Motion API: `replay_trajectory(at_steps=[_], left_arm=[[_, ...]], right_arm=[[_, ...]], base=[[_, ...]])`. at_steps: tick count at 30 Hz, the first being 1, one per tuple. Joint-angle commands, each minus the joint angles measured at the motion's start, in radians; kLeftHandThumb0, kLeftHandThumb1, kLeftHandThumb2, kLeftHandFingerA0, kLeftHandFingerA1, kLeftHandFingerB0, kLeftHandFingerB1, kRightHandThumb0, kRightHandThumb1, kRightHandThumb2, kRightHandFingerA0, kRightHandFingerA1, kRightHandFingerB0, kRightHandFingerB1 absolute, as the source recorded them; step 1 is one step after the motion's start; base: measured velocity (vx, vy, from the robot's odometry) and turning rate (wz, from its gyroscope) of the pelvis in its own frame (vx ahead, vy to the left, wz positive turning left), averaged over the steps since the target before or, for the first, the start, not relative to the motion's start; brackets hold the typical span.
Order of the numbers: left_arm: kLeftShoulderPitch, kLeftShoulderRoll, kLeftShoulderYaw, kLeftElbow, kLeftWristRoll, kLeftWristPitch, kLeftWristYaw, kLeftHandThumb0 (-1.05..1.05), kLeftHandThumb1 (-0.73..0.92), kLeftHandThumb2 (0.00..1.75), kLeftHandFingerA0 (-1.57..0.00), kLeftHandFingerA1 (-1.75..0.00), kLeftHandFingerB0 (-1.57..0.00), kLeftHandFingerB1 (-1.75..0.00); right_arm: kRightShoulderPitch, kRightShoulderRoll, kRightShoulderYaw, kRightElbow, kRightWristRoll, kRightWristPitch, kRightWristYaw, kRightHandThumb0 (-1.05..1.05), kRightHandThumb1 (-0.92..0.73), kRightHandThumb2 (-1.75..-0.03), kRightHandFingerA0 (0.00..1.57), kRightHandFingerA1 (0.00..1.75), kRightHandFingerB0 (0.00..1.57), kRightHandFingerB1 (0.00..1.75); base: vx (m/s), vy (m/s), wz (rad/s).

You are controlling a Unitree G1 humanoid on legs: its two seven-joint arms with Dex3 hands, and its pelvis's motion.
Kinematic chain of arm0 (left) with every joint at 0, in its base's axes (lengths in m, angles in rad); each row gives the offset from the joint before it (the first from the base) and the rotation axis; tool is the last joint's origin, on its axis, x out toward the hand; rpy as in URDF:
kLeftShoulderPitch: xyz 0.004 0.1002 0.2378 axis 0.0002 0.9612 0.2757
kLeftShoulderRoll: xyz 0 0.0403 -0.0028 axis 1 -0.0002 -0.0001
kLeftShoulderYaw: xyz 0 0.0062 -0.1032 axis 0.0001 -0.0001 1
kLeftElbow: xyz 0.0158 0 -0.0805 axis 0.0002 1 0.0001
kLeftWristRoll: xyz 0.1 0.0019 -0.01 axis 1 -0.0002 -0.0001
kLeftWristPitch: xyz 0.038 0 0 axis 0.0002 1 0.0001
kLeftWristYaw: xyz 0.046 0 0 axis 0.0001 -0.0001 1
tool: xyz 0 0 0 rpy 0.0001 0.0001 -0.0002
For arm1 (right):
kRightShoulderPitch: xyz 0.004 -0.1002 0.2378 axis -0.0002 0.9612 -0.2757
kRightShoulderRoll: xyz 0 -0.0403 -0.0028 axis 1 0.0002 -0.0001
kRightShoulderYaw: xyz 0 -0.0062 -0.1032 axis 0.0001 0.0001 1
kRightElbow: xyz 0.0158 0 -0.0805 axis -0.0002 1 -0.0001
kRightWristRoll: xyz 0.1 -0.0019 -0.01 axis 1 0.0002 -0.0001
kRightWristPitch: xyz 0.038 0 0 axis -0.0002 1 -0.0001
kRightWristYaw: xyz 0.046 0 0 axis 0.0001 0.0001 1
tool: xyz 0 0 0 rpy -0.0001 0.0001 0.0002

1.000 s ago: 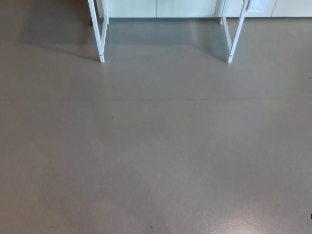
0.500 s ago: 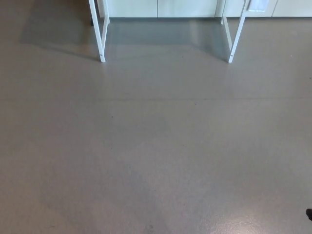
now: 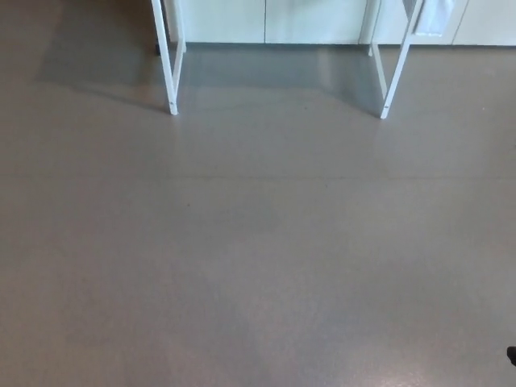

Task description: The robot walks towards a desk on which a shovel is kept on the left hand side and a container is kept on the right hand side. The robot picks up the shovel using its left hand and places it in the container.

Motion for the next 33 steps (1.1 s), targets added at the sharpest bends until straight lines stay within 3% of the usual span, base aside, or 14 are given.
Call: replay_trajectory(at_steps=[1, 3, 10, 11, 13, 16, 17, 18, 20, 21, 22, 23, 31, 33], left_arm=[[0.002, 0.017, 0.001, -0.017, -0.006, -0.034, 0.007, -0.36, 0.66, 0.6, -0.3, -0.5, -0.29, -0.31], [0.007, 0.02, -0.004, -0.02, -0.007, -0.045, -0.007, -0.35, 0.68, 0.61, -0.28, -0.52, -0.27, -0.3], [0.001, 0.033, -0.009, 0.005, -0.009, -0.063, -0.026, -0.38, 0.66, 0.61, -0.27, -0.52, -0.27, -0.3], [0.001, 0.036, -0.012, 0.007, -0.005, -0.065, -0.024, -0.39, 0.66, 0.61, -0.28, -0.51, -0.28, -0.3], [0.001, 0.036, -0.015, 0.006, -0.003, -0.062, -0.017, -0.37, 0.66, 0.59, -0.29, -0.51, -0.3, -0.31], [0.006, 0.035, -0.022, 0.009, 0.0, -0.074, -0.024, -0.37, 0.67, 0.6, -0.3, -0.52, -0.29, -0.31], [0.005, 0.035, -0.022, 0.019, -0.002, -0.079, -0.027, -0.37, 0.67, 0.6, -0.28, -0.51, -0.29, -0.31], [0.008, 0.034, -0.023, 0.023, 0.0, -0.084, -0.026, -0.38, 0.68, 0.6, -0.28, -0.51, -0.29, -0.31], [0.015, 0.031, -0.027, 0.022, 0.004, -0.086, -0.018, -0.38, 0.68, 0.6, -0.29, -0.51, -0.3, -0.31], [0.022, 0.025, -0.029, 0.021, 0.005, -0.087, -0.015, -0.38, 0.68, 0.6, -0.29, -0.5, -0.3, -0.31], [0.044, 0.012, -0.037, 0.007, 0.012, -0.099, -0.011, -0.38, 0.68, 0.6, -0.29, -0.51, -0.3, -0.31], [0.053, 0.009, -0.038, 0.006, 0.012, -0.103, -0.011, -0.38, 0.69, 0.6, -0.29, -0.51, -0.3, -0.31], [0.156, -0.02, -0.055, 0.054, 0.035, -0.186, -0.01, -0.33, 0.69, 0.61, -0.33, -0.49, -0.34, -0.31], [0.151, -0.021, -0.056, 0.1, 0.035, -0.217, -0.022, -0.33, 0.71, 0.61, -0.34, -0.5, -0.34, -0.31]], right_arm=[[0.0, -0.005, 0.003, 0.01, -0.011, -0.039, -0.013, -0.3, -0.56, -0.57, 0.57, 0.44, 0.36, 0.37], [0.007, -0.005, 0.003, -0.004, -0.011, -0.034, -0.011, -0.36, -0.48, -0.68, 0.52, 0.51, 0.32, 0.44], [0.003, -0.009, 0.007, 0.001, -0.02, -0.036, -0.014, -0.38, -0.48, -0.69, 0.52, 0.51, 0.32, 0.44], [0.004, -0.011, 0.009, 0.001, -0.026, -0.037, -0.017, -0.31, -0.56, -0.57, 0.57, 0.44, 0.35, 0.36], [0.005, -0.01, 0.008, 0.003, -0.023, -0.044, -0.013, -0.37, -0.48, -0.69, 0.52, 0.51, 0.32, 0.44], [0.004, -0.014, 0.006, 0.006, -0.021, -0.044, -0.009, -0.3, -0.56, -0.57, 0.57, 0.44, 0.35, 0.36], [0.006, -0.013, 0.006, 0.008, -0.019, -0.05, -0.008, -0.38, -0.46, -0.7, 0.52, 0.52, 0.31, 0.44], [0.008, -0.014, 0.007, 0.01, -0.023, -0.053, -0.01, -0.31, -0.56, -0.57, 0.58, 0.45, 0.36, 0.37], [0.015, -0.019, 0.011, 0.001, -0.026, -0.049, -0.013, -0.39, -0.46, -0.71, 0.53, 0.52, 0.31, 0.45], [0.02, -0.022, 0.012, 0.001, -0.03, -0.053, -0.014, -0.3, -0.56, -0.57, 0.58, 0.45, 0.36, 0.37], [0.029, -0.026, 0.01, 0.004, -0.026, -0.056, -0.007, -0.38, -0.46, -0.7, 0.52, 0.53, 0.32, 0.45], [0.035, -0.028, 0.01, 0.004, -0.026, -0.058, -0.004, -0.32, -0.56, -0.57, 0.57, 0.45, 0.36, 0.37], [0.125, -0.037, 0.021, 0.046, -0.043, -0.119, -0.001, -0.31, -0.55, -0.56, 0.57, 0.48, 0.37, 0.39], [0.153, -0.035, 0.017, -0.001, -0.034, -0.076, -0.003, -0.41, -0.44, -0.72, 0.52, 0.57, 0.33, 0.48]], base=[[0.19, 0.198, -0.37], [0.17, 0.212, -0.14], [0.2, 0.095, 0.07], [0.21, -0.03, 0.06], [0.23, -0.059, 0.14], [0.23, -0.109, 0.16], [0.35, -0.154, -0.34], [0.26, -0.116, 0.38], [0.25, -0.09, 0.29], [0.35, -0.118, -0.01], [0.27, -0.099, 0.04], [0.24, -0.072, -0.04], [0.25, 0.072, -0.16], [0.41, 0.292, -0.25]])
